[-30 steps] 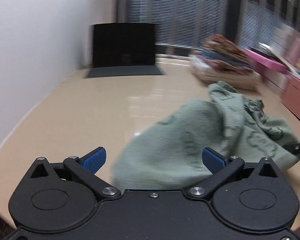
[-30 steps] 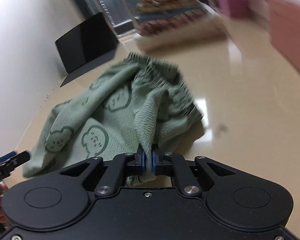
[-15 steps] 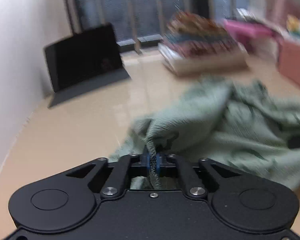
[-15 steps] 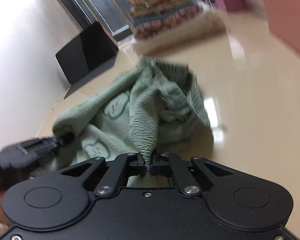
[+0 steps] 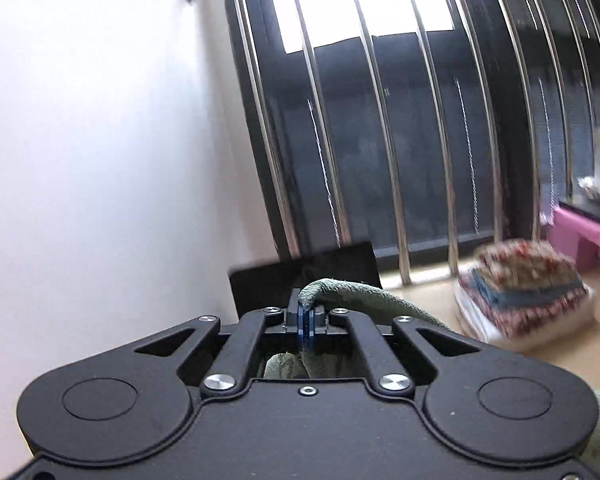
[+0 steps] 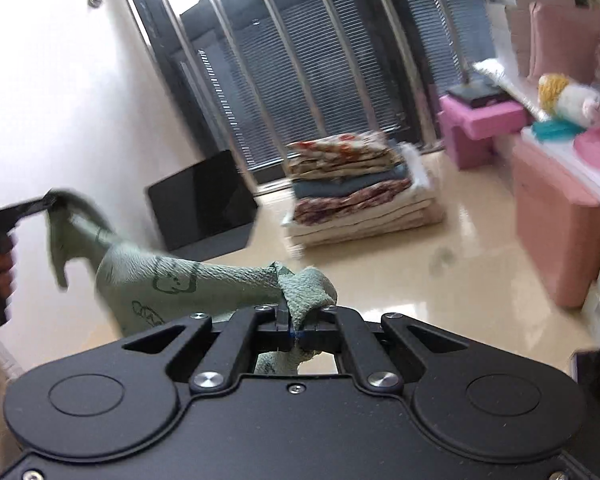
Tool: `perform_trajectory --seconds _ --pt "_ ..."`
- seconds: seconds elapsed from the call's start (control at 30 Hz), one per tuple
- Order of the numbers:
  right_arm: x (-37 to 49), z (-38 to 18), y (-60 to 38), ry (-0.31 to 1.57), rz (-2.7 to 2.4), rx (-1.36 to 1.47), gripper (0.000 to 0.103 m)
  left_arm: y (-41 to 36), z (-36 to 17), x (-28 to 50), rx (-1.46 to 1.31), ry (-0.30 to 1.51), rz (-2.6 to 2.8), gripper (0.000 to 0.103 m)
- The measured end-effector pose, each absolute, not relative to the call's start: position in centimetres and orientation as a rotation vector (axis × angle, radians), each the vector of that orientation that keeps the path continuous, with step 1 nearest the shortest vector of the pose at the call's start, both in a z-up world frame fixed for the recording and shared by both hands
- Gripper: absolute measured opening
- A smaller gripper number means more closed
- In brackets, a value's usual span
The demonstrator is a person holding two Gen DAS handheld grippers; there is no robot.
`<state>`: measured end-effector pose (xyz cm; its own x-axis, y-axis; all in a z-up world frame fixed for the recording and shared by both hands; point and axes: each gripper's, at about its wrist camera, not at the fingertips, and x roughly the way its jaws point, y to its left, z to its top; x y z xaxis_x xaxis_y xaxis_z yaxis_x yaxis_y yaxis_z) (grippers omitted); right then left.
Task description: Fold clothes
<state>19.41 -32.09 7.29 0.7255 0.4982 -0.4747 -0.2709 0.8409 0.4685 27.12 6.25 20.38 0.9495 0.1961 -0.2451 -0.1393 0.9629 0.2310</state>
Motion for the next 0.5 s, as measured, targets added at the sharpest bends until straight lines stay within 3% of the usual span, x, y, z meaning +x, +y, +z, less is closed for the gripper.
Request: perform_trajectory --seconds 0.1,0.2,0.23,0.27,0.3,0.33,0.37,0.5 --pt "18.6 8.6 -32.9 0.609 0.465 0.406 0.001 5.3 21.6 28.8 0.212 0.274 0.152 0.002" --pt "17.3 6.0 -31.1 0.717 0.525 0.442 0.001 3.8 20.8 31.3 0.203 0.327 0.091 0.006" --pt "16.9 4.8 -30.3 0.763 0.544 0.442 0.006 2.8 19.8 32.5 0.209 0.365 0.075 0.02" --pt "16.6 3.7 -29.4 0.809 0.562 0.443 0.01 1.9 18.4 33.6 0.218 0.413 0.08 0.055" --pt "16.3 2.5 -28.6 0.855 0.579 0.442 0.015 1.2 17.0 34.3 0.227 0.449 0.097 0.075" --pt "16.1 1.4 -27.9 0.895 0.575 0.419 0.035 0.3 15.4 34.8 0.24 0.471 0.115 0.099" --pt "15.9 0.4 -27.3 0.935 0.571 0.397 0.047 -0.4 13.9 35.1 0.253 0.487 0.127 0.101" --pt "14.4 -1.5 -28.0 0.984 0.561 0.383 0.051 -1.3 8.4 32.8 0.259 0.535 0.079 0.101"
